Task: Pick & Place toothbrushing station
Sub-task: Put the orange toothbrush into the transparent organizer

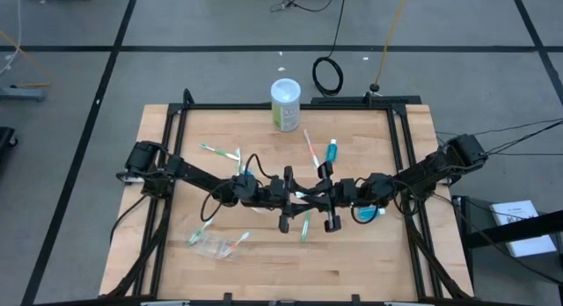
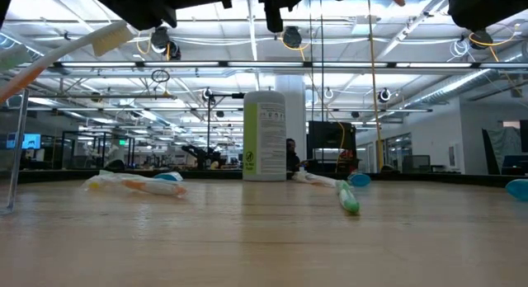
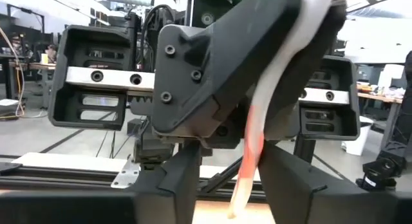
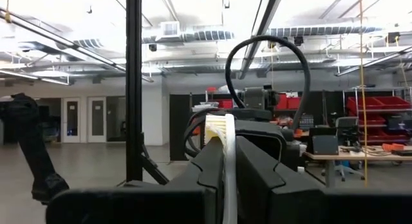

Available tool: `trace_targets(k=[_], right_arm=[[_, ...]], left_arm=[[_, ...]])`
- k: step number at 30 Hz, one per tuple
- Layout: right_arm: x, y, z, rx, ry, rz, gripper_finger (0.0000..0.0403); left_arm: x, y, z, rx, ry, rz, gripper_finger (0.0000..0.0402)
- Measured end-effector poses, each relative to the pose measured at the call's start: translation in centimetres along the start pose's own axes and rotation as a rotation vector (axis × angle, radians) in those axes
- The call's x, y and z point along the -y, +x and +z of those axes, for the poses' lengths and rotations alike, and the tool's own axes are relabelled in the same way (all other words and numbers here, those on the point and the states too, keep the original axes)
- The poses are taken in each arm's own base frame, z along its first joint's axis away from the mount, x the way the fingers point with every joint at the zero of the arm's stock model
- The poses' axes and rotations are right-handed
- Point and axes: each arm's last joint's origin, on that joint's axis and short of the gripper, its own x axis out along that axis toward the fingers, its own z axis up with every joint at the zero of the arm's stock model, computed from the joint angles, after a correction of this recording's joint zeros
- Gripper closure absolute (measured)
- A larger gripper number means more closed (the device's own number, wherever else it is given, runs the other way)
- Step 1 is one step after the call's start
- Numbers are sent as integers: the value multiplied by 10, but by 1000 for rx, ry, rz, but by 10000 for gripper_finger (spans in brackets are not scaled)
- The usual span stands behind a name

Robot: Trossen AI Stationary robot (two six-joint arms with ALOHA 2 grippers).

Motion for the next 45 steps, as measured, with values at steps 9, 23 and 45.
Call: trace_targets(k=[9, 23, 45], right_arm=[[-1, 0, -7, -68, 3, 3, 383], [-1, -4, -8, -200, 0, 24, 347], [-2, -12, -29, -455, 147, 9, 241]], left_arm=[[0, 0, -7, -75, -8, -36, 382], [18, -7, -13, -251, -95, -63, 386], [31, -32, -4, -530, -22, 96, 386]])
